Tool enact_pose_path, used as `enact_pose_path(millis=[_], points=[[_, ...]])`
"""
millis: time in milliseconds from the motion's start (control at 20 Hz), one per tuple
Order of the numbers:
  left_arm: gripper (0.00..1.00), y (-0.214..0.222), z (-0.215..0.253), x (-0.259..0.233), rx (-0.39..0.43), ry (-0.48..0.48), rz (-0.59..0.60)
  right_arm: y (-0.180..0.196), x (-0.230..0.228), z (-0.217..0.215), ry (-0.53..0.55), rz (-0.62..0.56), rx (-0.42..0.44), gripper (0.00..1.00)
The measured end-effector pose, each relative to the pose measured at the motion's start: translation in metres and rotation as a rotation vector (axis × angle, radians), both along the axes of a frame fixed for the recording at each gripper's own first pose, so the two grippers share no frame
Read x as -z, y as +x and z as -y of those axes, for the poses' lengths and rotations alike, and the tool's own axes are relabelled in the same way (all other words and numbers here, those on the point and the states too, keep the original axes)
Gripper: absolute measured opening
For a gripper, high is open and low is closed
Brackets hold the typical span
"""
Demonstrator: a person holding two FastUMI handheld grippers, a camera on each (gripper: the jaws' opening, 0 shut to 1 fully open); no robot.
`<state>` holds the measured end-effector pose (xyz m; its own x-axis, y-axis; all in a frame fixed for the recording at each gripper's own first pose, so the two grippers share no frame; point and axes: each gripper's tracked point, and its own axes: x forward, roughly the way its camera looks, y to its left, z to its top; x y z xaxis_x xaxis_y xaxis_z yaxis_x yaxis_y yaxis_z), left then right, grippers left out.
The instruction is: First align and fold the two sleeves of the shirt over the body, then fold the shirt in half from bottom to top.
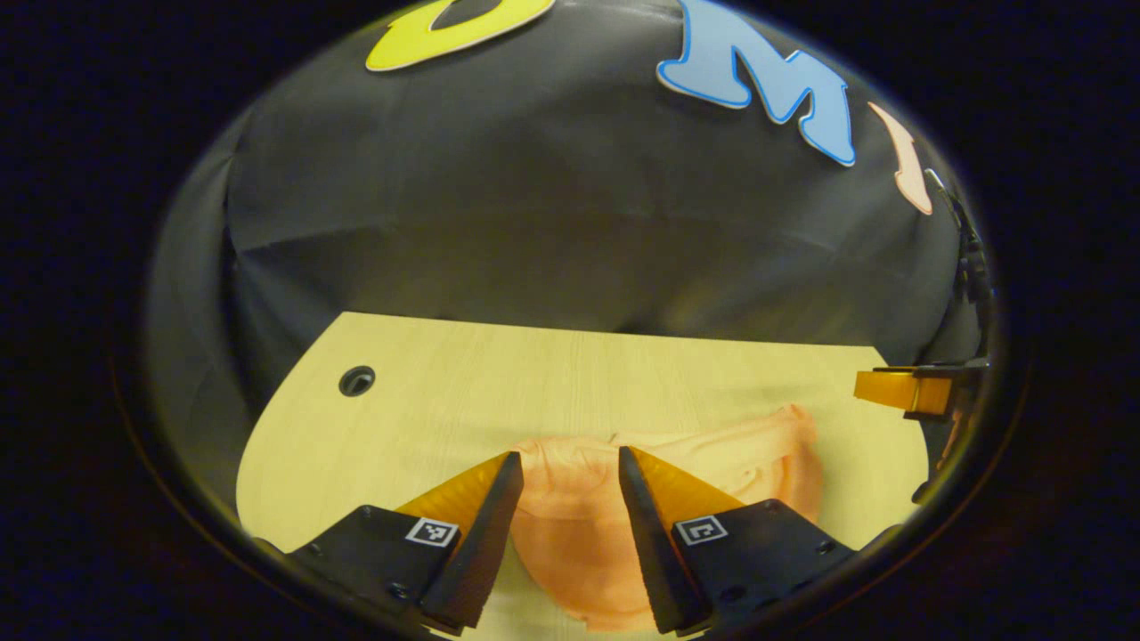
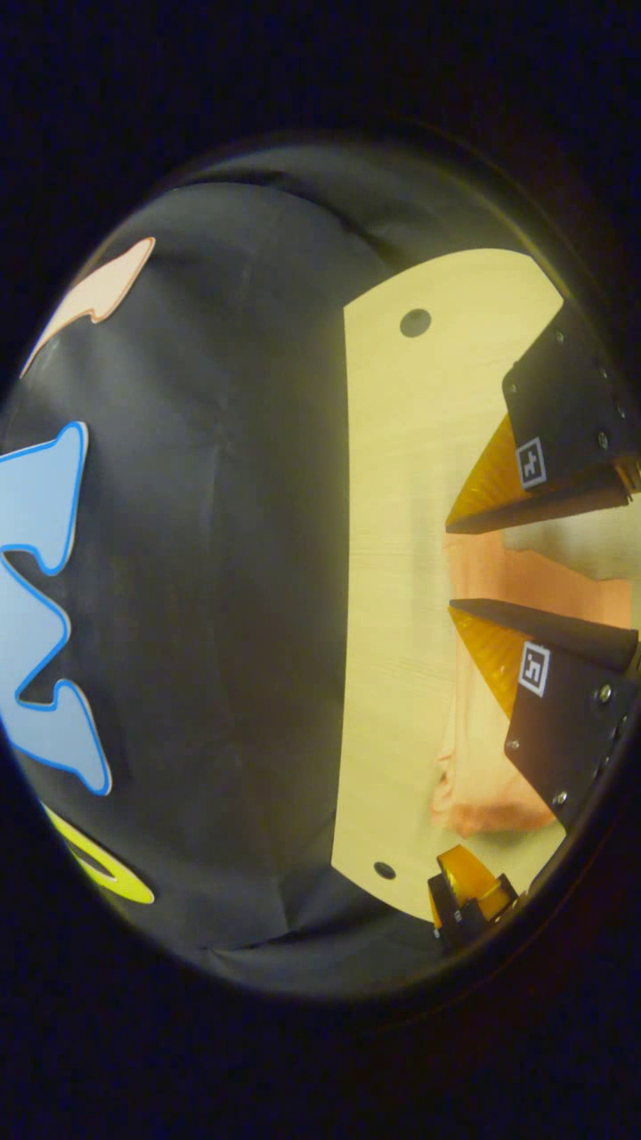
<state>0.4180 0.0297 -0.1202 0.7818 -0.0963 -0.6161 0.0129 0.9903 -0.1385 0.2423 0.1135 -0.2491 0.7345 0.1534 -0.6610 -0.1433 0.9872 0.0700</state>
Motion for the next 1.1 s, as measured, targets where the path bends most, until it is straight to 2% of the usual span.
enact_pose_path(millis=[50,100,150,200,250,450,500,800,1100], points=[[0.76,-0.01,0.002,-0.017,-0.003,-0.008,0.013,-0.011,-0.012,-0.002,0.004,0.015,-0.008,0.48],[0.74,-0.02,0.004,-0.033,-0.005,-0.014,0.025,-0.023,-0.021,-0.001,0.008,0.027,-0.017,0.48],[0.76,-0.029,0.002,-0.046,-0.006,-0.015,0.038,-0.036,-0.031,-0.001,0.015,0.039,-0.03,0.46],[0.71,-0.041,0.003,-0.058,-0.003,-0.013,0.053,-0.048,-0.041,0.001,0.016,0.051,-0.04,0.48],[0.7,-0.054,0.003,-0.07,0.002,-0.007,0.066,-0.06,-0.052,0.003,0.013,0.066,-0.046,0.48],[0.71,-0.099,0.005,-0.112,0.006,0.003,0.119,-0.115,-0.085,0.003,0.03,0.13,-0.064,0.48],[0.74,-0.111,0.004,-0.121,0.002,0.003,0.131,-0.126,-0.088,0.006,0.028,0.14,-0.068,0.48],[0.71,-0.174,0.001,-0.163,-0.017,0.015,0.185,-0.194,-0.096,0.016,0.057,0.155,-0.071,0.48],[0.7,-0.228,-0.008,-0.184,-0.066,0.007,0.207,-0.232,-0.1,0.026,0.09,0.181,-0.071,0.48]])
